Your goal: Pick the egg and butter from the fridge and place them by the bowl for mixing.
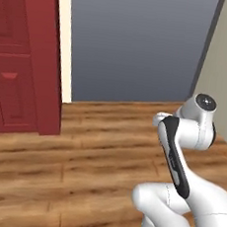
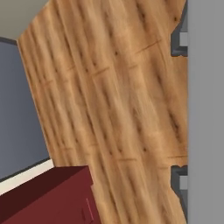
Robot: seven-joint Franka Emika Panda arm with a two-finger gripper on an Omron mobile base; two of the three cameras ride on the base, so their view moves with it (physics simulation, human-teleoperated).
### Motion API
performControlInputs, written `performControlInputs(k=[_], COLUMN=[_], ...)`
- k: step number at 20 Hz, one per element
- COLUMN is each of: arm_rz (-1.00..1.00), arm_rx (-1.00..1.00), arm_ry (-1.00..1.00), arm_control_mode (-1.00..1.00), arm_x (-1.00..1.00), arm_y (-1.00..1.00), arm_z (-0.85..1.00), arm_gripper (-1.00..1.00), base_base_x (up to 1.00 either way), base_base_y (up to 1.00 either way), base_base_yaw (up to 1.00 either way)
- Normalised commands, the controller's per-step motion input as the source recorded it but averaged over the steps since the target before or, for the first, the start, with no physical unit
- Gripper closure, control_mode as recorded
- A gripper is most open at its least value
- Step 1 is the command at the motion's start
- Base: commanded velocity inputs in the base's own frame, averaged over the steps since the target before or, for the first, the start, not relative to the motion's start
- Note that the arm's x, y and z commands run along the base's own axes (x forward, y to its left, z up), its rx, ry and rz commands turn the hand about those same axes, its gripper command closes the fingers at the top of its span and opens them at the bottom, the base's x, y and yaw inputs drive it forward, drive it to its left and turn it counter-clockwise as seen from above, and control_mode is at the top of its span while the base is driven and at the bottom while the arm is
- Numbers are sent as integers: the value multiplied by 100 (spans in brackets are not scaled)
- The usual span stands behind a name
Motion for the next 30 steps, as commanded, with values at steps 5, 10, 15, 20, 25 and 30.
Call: performControlInputs(k=[5, 10, 15, 20, 25, 30], arm_rz=[0, 0, 0, 0, 0, 0], arm_rx=[0, 0, 0, 0, 0, 0], arm_ry=[0, 0, 0, 0, 0, 0], arm_control_mode=[100, 100, 100, 100, 100, 100], arm_x=[0, 0, 0, 0, 0, 0], arm_y=[0, 0, 0, 0, 0, 0], arm_z=[0, 0, 0, 0, 0, 0], arm_gripper=[-100, -100, -100, -100, -100, -100], base_base_x=[45, 39, 31, 32, 67, 78], base_base_y=[78, 85, 67, 48, 10, 4], base_base_yaw=[-5, 3, 26, 37, 38, 35])
